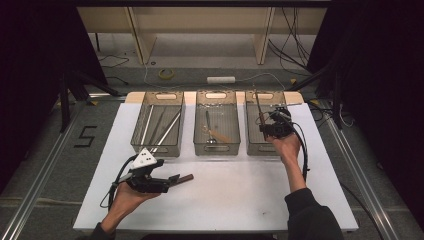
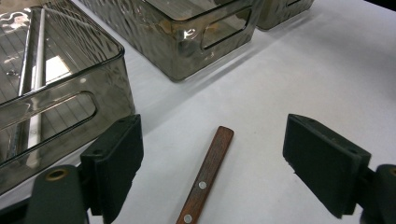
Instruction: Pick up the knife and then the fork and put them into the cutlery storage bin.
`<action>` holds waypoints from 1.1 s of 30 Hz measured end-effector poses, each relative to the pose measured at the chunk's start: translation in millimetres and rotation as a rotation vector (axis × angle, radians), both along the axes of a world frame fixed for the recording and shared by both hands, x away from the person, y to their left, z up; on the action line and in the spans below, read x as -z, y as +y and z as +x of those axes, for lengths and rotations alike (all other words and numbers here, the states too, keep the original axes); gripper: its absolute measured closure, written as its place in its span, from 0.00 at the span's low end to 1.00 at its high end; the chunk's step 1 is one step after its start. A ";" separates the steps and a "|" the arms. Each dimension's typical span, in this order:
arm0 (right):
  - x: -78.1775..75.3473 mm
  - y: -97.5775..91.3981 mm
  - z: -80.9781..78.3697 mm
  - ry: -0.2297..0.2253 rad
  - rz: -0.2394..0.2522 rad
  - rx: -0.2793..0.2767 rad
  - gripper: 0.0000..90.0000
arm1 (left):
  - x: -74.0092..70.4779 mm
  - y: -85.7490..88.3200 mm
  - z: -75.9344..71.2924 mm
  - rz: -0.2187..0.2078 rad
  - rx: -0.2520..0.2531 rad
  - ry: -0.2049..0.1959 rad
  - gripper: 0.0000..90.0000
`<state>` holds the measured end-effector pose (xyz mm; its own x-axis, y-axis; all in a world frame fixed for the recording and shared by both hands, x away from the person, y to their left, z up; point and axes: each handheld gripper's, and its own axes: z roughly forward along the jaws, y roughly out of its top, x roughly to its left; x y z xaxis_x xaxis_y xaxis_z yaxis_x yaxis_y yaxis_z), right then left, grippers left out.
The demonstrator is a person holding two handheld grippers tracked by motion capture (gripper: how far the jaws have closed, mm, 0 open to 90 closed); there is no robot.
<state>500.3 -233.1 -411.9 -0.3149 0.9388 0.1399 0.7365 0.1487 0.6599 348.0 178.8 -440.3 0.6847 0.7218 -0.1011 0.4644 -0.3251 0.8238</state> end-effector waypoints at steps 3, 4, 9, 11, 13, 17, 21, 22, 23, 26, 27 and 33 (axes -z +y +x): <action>2.9 1.7 0.9 0.016 -0.010 0.011 0.90 | 0.0 -0.2 -0.4 0.000 -0.001 -0.003 0.22; 3.6 1.7 1.2 0.019 -0.009 0.013 0.90 | 0.1 -0.3 -0.4 0.001 -0.001 -0.003 0.22; 5.3 1.4 1.9 0.056 0.000 0.038 0.80 | -0.3 0.3 -0.3 0.000 -0.007 -0.006 0.22; 3.6 1.6 2.4 0.071 0.011 0.032 0.75 | -0.4 0.6 0.0 -0.001 -0.005 -0.004 0.22; 2.2 1.1 1.5 0.068 0.013 0.029 0.72 | -0.3 0.4 0.0 0.000 -0.006 -0.004 0.22; -0.8 -0.7 -2.1 0.055 0.006 0.014 0.65 | -0.2 0.6 0.4 0.005 -0.004 -0.002 0.22; -7.7 -0.5 -10.8 0.012 -0.020 -0.026 0.59 | 0.2 2.0 1.9 0.010 -0.003 0.006 0.23; -10.0 -0.4 -13.6 0.005 -0.014 -0.036 0.57 | 0.5 2.3 2.4 0.011 -0.004 0.010 0.23; -12.2 -0.3 -16.6 -0.004 -0.007 -0.049 0.56 | 0.4 2.8 2.7 0.017 -0.004 0.014 0.23; -18.8 1.2 -27.6 -0.035 0.013 -0.093 0.53 | 0.4 3.1 3.3 0.015 -0.007 0.018 0.23; -20.7 2.0 -31.6 -0.044 0.009 -0.105 0.52 | 0.6 3.3 3.5 0.014 -0.008 0.023 0.23; -30.0 7.2 -57.3 -0.104 0.023 -0.175 0.47 | 2.2 3.4 6.2 0.045 -0.005 0.053 0.23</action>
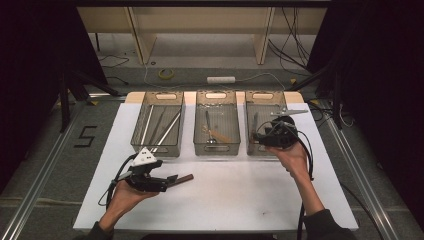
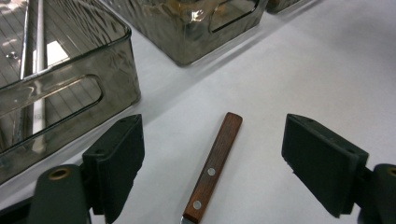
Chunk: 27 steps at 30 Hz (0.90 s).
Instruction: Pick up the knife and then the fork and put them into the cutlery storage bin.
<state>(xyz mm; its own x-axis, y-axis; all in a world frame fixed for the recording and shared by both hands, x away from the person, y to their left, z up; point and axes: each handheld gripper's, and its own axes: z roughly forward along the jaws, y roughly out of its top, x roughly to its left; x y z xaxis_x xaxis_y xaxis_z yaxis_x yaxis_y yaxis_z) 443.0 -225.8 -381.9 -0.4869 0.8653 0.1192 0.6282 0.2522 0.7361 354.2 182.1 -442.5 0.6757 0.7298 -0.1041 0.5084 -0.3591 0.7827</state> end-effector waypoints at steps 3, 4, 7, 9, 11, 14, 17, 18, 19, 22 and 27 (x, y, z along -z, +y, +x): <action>-0.8 1.9 -14.7 -0.025 0.038 -0.040 0.43 | -0.4 0.2 1.3 0.010 -0.001 0.009 0.23; -0.2 2.3 -18.0 -0.025 0.045 -0.050 0.42 | -0.9 0.2 1.9 0.012 -0.003 0.015 0.23; 5.0 4.3 -31.0 -0.030 0.061 -0.087 0.40 | -2.0 -0.4 4.8 0.055 0.011 0.037 0.23; 10.2 4.6 -40.3 -0.031 0.080 -0.112 0.39 | -2.5 -1.4 5.8 0.076 0.016 0.049 0.23; 14.1 4.0 -47.3 -0.039 0.098 -0.127 0.38 | -4.0 -2.3 6.7 0.098 0.027 0.064 0.23; 19.9 1.7 -58.7 -0.044 0.145 -0.159 0.37 | -6.1 -4.2 8.4 0.126 0.035 0.084 0.23; 24.6 0.7 -68.8 -0.048 0.170 -0.183 0.36 | -5.6 -7.6 9.7 0.165 0.049 0.104 0.24; 26.3 0.7 -71.7 -0.058 0.164 -0.188 0.36 | -5.2 -8.4 10.3 0.177 0.054 0.112 0.24; 28.0 1.2 -74.7 -0.062 0.157 -0.189 0.36 | -4.7 -9.4 10.7 0.187 0.060 0.121 0.24; 32.9 2.8 -81.4 -0.065 0.156 -0.204 0.35 | -3.6 -11.8 11.6 0.226 0.068 0.133 0.26; 36.7 7.0 -90.1 -0.074 0.143 -0.229 0.34 | 0.4 -15.6 12.8 0.303 0.087 0.151 0.32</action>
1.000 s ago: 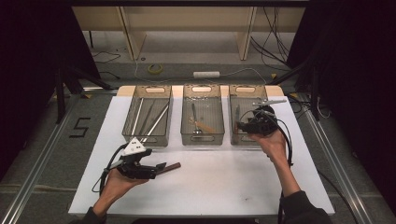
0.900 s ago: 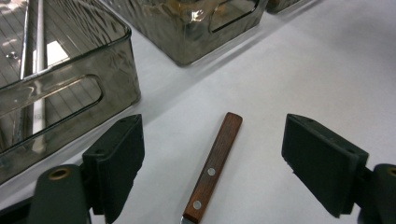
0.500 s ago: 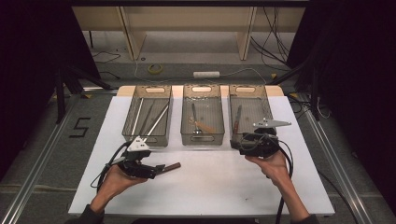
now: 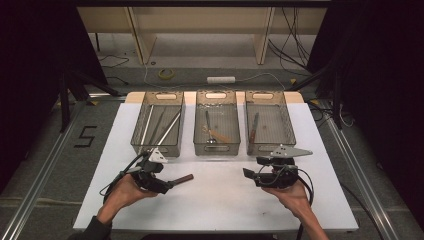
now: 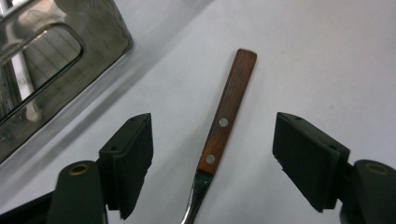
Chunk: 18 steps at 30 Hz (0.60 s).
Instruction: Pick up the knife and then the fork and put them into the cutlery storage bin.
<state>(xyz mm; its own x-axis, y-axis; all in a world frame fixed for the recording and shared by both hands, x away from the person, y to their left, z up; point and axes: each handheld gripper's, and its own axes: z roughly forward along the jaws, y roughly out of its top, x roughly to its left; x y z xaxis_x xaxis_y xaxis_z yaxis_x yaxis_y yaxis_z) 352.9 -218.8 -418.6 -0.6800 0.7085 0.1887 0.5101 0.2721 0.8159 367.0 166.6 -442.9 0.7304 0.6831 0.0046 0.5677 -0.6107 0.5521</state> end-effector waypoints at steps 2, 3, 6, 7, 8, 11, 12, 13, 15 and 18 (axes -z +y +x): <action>1.7 1.1 -2.8 0.002 -0.006 -0.010 0.34 | 1.8 -1.0 1.0 0.018 0.003 0.012 0.33; 2.3 1.7 -4.2 0.002 -0.014 -0.011 0.34 | 2.8 -1.4 1.8 0.025 0.007 0.021 0.33; 4.9 1.6 -7.7 0.007 -0.013 -0.019 0.33 | 4.6 -1.9 4.4 0.039 0.000 0.033 0.35; 5.7 1.5 -8.8 0.009 -0.012 -0.021 0.33 | 4.7 -1.8 5.2 0.042 -0.003 0.038 0.36; 6.4 1.6 -10.0 0.009 -0.012 -0.024 0.33 | 5.0 -2.0 6.3 0.043 -0.005 0.046 0.36; 7.3 1.8 -13.3 0.013 -0.014 -0.031 0.33 | 6.5 -2.8 9.5 0.061 -0.003 0.061 0.40; 7.5 1.8 -14.3 0.013 -0.016 -0.034 0.33 | 7.1 -3.1 10.3 0.066 -0.003 0.068 0.41; 7.7 2.0 -15.4 0.014 -0.015 -0.035 0.33 | 7.9 -3.6 10.9 0.071 0.003 0.078 0.43; 8.3 2.2 -17.4 0.016 -0.015 -0.040 0.33 | 9.5 -5.4 11.6 0.082 0.002 0.089 0.47; 8.9 2.7 -20.6 0.018 -0.020 -0.044 0.33 | 11.9 -7.7 13.2 0.096 0.013 0.104 0.51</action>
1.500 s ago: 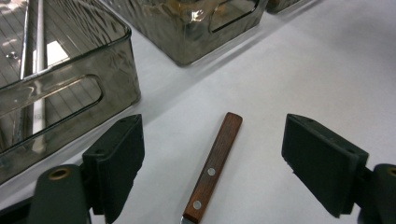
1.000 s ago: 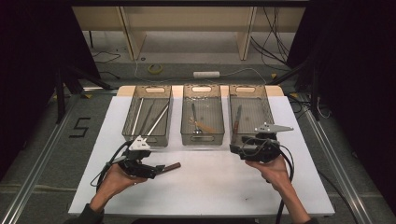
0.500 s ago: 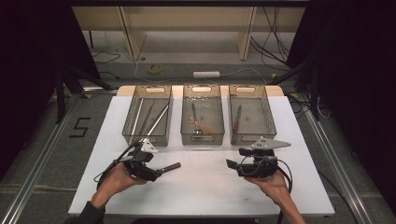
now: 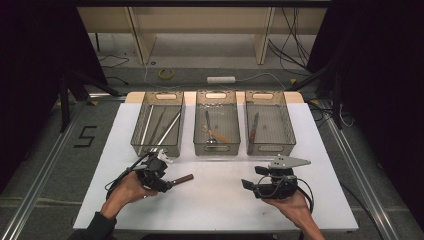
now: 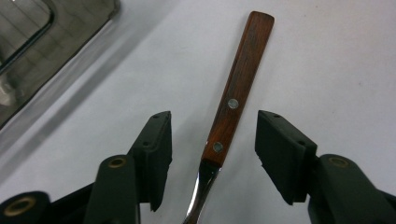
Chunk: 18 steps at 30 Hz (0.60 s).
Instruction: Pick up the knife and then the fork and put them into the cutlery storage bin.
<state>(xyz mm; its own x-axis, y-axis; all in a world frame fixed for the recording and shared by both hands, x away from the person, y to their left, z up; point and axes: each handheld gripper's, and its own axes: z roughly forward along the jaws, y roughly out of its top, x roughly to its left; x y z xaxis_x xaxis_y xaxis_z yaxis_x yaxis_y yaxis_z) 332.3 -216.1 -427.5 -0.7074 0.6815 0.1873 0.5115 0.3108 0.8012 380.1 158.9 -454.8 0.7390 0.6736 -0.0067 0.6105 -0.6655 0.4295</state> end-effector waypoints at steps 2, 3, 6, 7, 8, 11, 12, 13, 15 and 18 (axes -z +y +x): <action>0.2 0.2 -2.0 0.001 -0.001 -0.003 0.33 | 1.1 -1.4 0.7 0.008 0.010 0.009 0.54; 0.4 0.3 -2.9 0.000 0.000 -0.006 0.33 | 2.3 -2.2 1.0 0.007 0.011 0.012 0.56; 0.7 1.1 -5.7 0.002 0.002 -0.013 0.33 | 4.4 -3.6 2.6 0.032 0.026 0.025 0.61; 0.9 1.5 -6.3 -0.001 0.000 -0.017 0.33 | 5.1 -3.7 3.5 0.035 0.032 0.024 0.62; 0.8 1.8 -7.3 0.002 -0.002 -0.019 0.33 | 5.1 -3.6 4.1 0.034 0.035 0.027 0.64; 0.9 2.0 -8.2 0.004 -0.003 -0.021 0.33 | 5.2 -3.8 5.3 0.037 0.045 0.034 0.68; 0.9 2.0 -8.4 0.005 -0.002 -0.021 0.33 | 5.9 -4.4 5.6 0.031 0.046 0.036 0.69; 0.9 2.0 -8.5 0.004 -0.002 -0.023 0.33 | 6.6 -5.0 5.6 0.032 0.048 0.040 0.70; 0.9 2.2 -8.6 0.004 -0.001 -0.024 0.33 | 7.3 -5.9 5.9 0.044 0.061 0.046 0.72; 1.0 2.7 -8.7 0.002 -0.002 -0.025 0.34 | 8.4 -7.2 6.2 0.053 0.075 0.056 0.75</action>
